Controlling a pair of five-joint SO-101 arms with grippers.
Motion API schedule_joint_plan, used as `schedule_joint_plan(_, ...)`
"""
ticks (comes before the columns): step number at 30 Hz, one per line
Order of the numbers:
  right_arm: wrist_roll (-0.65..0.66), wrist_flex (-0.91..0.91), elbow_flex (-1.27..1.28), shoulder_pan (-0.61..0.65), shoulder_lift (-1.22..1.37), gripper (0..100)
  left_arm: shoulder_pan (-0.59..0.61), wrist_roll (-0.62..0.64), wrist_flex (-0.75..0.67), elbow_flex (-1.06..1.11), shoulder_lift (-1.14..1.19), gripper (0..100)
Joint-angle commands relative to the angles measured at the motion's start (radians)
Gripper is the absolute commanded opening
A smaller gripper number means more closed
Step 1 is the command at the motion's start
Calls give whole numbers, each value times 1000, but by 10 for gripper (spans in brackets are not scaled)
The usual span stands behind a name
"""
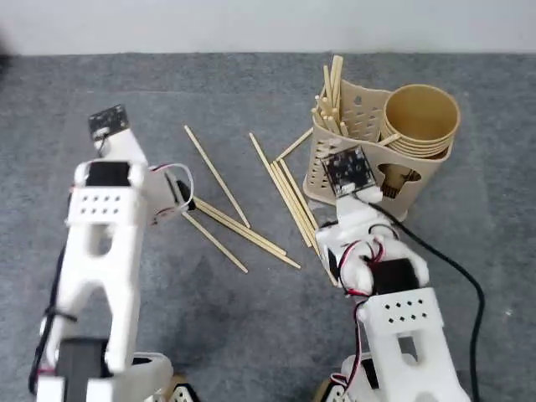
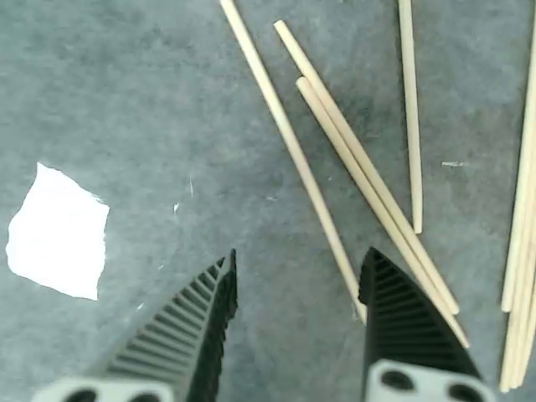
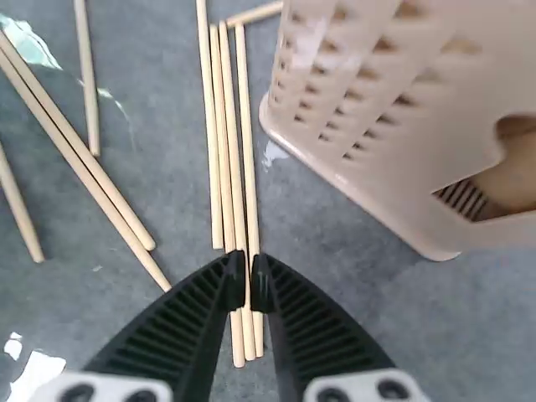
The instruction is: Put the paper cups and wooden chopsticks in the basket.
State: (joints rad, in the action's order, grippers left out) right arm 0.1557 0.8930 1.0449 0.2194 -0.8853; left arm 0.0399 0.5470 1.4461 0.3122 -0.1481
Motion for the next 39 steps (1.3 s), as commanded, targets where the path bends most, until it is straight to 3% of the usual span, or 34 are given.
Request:
schedule_joint_plan(1, 5, -88, 43, 1, -33, 26, -28, 54, 2, -124, 107, 224)
schedule_joint_plan(8, 5, -91, 68, 7, -33, 25, -31, 130, 2, -269, 370, 224)
schedule_joint_plan(27, 5, -88, 72, 1, -33, 25, -32, 176, 8, -619, 868, 224)
schedule_joint_plan(39, 5, -87, 72, 1, -33, 25, -32, 176, 166, -825, 1016, 222)
